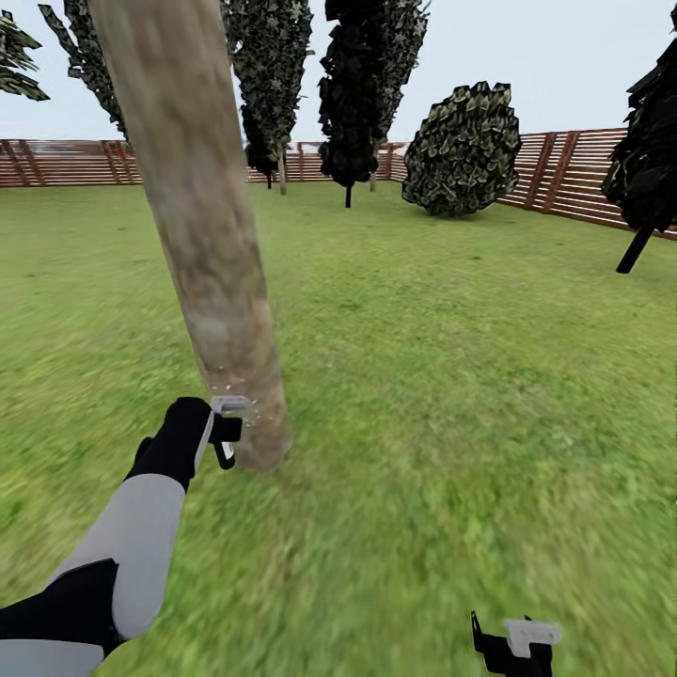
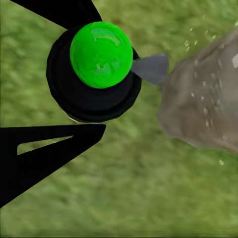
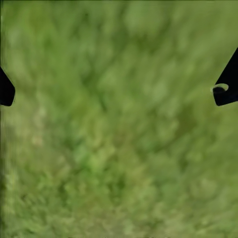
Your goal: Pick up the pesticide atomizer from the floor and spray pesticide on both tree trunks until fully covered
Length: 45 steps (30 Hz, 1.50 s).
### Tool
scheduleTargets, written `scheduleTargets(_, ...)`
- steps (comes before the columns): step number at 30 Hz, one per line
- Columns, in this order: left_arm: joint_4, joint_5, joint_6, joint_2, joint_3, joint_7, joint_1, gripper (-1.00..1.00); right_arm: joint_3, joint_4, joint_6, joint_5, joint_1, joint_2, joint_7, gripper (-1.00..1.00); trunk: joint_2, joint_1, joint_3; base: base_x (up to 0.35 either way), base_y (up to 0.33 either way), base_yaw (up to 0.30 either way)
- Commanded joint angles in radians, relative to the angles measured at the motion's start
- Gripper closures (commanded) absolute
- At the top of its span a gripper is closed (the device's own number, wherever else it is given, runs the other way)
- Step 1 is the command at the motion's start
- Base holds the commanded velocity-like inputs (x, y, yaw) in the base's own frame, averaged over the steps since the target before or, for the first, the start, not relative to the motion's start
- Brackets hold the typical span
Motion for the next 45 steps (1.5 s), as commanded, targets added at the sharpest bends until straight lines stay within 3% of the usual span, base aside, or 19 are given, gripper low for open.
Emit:
scheduleTargets(1, 0.0, 0.0, 0.0, 0.0, 0.001, 0.0, 0.0, 1.0, 0.0, 0.0, 0.0, 0.0, 0.0, 0.0, 0.0, -1.0, 0.0, 0.0, 0.0, 0.018, -0.27, 0.0)
scheduleTargets(11, 0.0, 0.0, 0.0, -0.002, 0.003, 0.002, 0.0, 1.0, 0.002, -0.001, 0.0, 0.0, 0.0, 0.0, 0.0, -1.0, 0.0, 0.0, 0.0, 0.002, -0.273, 0.204)
scheduleTargets(19, -0.053, -0.002, 0.001, 0.035, 0.008, -0.001, 0.003, 1.0, 0.002, 0.0, 0.0, 0.0, 0.0, 0.0, 0.0, -1.0, 0.0, 0.0, 0.0, 0.0, -0.274, 0.278)
scheduleTargets(30, -0.054, 0.003, 0.001, 0.016, 0.004, 0.001, -0.001, 1.0, 0.002, -0.001, 0.0, 0.0, 0.0, 0.0, 0.0, -1.0, 0.0, 0.0, 0.0, 0.016, -0.274, 0.056)
scheduleTargets(40, -0.054, -0.005, 0.0, 0.033, -0.001, 0.001, 0.004, 1.0, 0.002, 0.0, 0.0, 0.0, 0.0, 0.0, 0.0, -1.0, 0.0, 0.0, 0.0, 0.069, -0.274, 0.063)
scheduleTargets(45, -0.054, -0.001, -0.001, 0.019, 0.001, 0.001, 0.006, 1.0, 0.002, -0.001, 0.001, 0.0, 0.0, 0.0, 0.0, -1.0, 0.0, 0.0, 0.0, 0.063, -0.273, 0.16)
